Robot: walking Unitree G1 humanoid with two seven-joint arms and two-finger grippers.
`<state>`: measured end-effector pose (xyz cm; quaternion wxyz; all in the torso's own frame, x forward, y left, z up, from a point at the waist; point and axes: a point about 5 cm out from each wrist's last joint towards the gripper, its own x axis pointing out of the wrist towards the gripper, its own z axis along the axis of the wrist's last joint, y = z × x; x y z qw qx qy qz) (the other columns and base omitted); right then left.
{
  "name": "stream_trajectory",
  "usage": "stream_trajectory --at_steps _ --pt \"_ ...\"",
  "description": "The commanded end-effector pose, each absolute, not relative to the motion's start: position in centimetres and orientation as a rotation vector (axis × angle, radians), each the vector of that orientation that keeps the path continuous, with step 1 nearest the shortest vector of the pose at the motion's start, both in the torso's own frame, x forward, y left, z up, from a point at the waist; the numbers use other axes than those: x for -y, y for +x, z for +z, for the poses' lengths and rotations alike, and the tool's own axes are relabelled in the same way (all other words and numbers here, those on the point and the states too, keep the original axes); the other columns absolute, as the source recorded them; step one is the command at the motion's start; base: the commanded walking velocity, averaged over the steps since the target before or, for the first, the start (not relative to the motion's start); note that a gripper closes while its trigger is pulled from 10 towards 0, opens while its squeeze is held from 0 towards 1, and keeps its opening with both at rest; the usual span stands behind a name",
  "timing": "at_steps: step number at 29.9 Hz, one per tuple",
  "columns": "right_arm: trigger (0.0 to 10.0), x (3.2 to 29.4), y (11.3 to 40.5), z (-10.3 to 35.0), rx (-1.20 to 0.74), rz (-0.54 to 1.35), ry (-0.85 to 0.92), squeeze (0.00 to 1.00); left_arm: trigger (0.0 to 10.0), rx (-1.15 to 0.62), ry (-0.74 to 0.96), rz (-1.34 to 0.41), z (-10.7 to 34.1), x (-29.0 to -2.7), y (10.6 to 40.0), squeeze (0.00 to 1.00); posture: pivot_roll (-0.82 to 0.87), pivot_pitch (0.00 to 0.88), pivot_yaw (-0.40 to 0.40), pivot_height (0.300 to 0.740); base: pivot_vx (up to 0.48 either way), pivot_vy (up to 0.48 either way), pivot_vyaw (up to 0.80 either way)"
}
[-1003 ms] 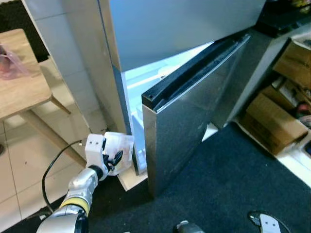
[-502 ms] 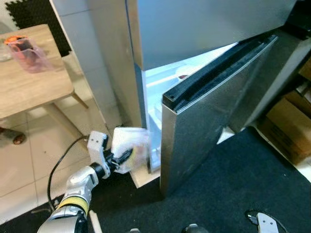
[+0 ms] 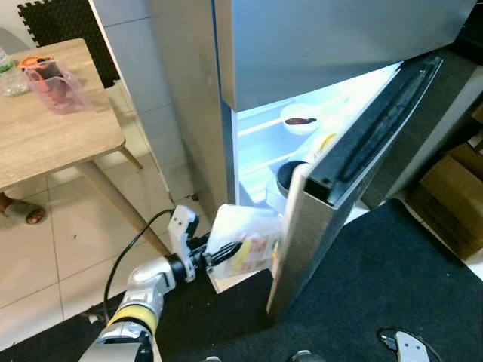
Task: Restocking fridge
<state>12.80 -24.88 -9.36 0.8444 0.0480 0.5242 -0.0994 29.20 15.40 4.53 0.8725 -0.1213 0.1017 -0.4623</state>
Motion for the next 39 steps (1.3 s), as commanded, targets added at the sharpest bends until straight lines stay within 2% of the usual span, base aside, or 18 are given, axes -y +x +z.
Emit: stream_trajectory --at_steps 1,2,3,4,5,6,8,12,14,18,23,25,30,31,33,35,36,39 --pt "10.0 24.9 12.2 -9.6 -1.122 -0.227 0.108 0.0 10.0 -0.162 -0.326 -1.087 5.1 -12.8 28.8 0.0 -0.01 0.105 0.014 0.74 0.0 0.0 0.0" --pt "10.0 24.9 12.2 -9.6 -1.122 -0.227 0.108 0.0 10.0 -0.162 -0.326 -1.087 5.1 -12.8 28.8 0.0 -0.01 0.105 0.014 0.74 0.0 0.0 0.0" --pt "10.0 24.9 12.1 -9.6 -1.122 -0.227 0.105 0.0 10.0 -0.14 -0.372 -1.156 5.4 -11.1 28.5 0.0 -0.01 0.106 0.014 0.74 0.0 0.0 0.0" --pt "10.0 24.9 12.1 -9.6 -1.122 -0.227 0.105 0.0 10.0 -0.14 -0.372 -1.156 5.4 -11.1 28.5 0.0 -0.01 0.106 0.014 0.74 0.0 0.0 0.0" --pt "10.0 24.8 12.0 -9.6 -1.128 -0.227 0.103 0.0 10.0 -0.121 -0.424 -1.24 5.9 -9.2 27.8 0.0 -0.01 0.107 0.012 0.74 0.0 0.0 0.0" --pt "10.0 24.8 12.0 -9.6 -1.128 -0.227 0.103 0.0 10.0 -0.121 -0.424 -1.24 5.9 -9.2 27.8 0.0 -0.01 0.107 0.012 0.74 0.0 0.0 0.0" --pt "10.0 24.7 11.6 -9.8 -1.149 -0.22 0.092 0.0 10.0 -0.145 -0.481 -1.383 5.8 -7.0 26.1 0.0 -0.02 0.104 0.01 0.74 0.0 0.0 0.0" --pt "10.0 24.5 11.2 -10.0 -1.174 -0.212 0.08 0.0 10.0 -0.212 -0.505 -1.41 4.6 -7.7 25.2 0.0 -0.02 0.103 0.011 0.74 0.0 0.0 0.0" --pt "10.0 24.5 10.8 -10.1 -1.198 -0.209 0.067 0.0 10.0 -0.283 -0.508 -1.306 3.2 -10.0 25.2 0.0 -0.01 0.099 0.011 0.74 0.0 0.0 0.0" --pt "10.0 24.3 10.4 -10.3 -1.223 -0.203 0.055 0.0 10.0 -0.361 -0.495 -1.186 1.7 -12.3 24.9 0.0 -0.01 0.099 0.011 0.74 0.0 0.0 0.0" --pt "10.0 24.2 9.9 -10.5 -1.249 -0.194 0.038 0.0 10.0 -0.552 -0.459 -0.957 -1.6 -16.1 22.5 0.0 -0.01 0.095 0.013 0.74 0.0 0.0 0.0" --pt "10.0 24.2 9.9 -10.5 -1.249 -0.194 0.038 0.0 10.0 -0.552 -0.459 -0.957 -1.6 -16.1 22.5 0.0 -0.01 0.095 0.013 0.74 0.0 0.0 0.0" --pt "10.0 24.1 10.1 -10.4 -1.235 -0.187 0.041 0.0 10.0 -0.644 -0.43 -0.783 -3.6 -17.9 20.9 0.0 -0.01 0.096 0.014 0.74 0.0 0.0 0.0" --pt "10.0 24.0 10.5 -10.3 -1.223 -0.172 0.033 0.0 10.0 -0.686 -0.41 -0.681 -4.4 -18.6 20.2 0.0 -0.01 0.096 0.013 0.74 0.0 0.0 0.0" --pt "10.0 24.0 10.5 -10.3 -1.223 -0.172 0.033 0.0 10.0 -0.686 -0.41 -0.681 -4.4 -18.6 20.2 0.0 -0.01 0.096 0.013 0.74 0.0 0.0 0.0" --pt "10.0 23.8 11.1 -10.2 -1.207 -0.136 0.007 0.0 10.0 -0.749 -0.341 -0.494 -5.7 -20.0 19.0 0.0 -0.01 0.094 0.011 0.74 0.0 0.0 0.0" --pt "10.0 23.8 11.1 -10.2 -1.207 -0.136 0.007 0.0 10.0 -0.749 -0.341 -0.494 -5.7 -20.0 19.0 0.0 -0.01 0.094 0.011 0.74 0.0 0.0 0.0" --pt "10.0 23.5 11.4 -10.2 -1.188 -0.103 -0.008 0.0 10.0 -0.851 -0.243 -0.317 -7.1 -21.5 17.3 0.0 -0.01 0.094 0.012 0.74 0.0 0.0 0.0"
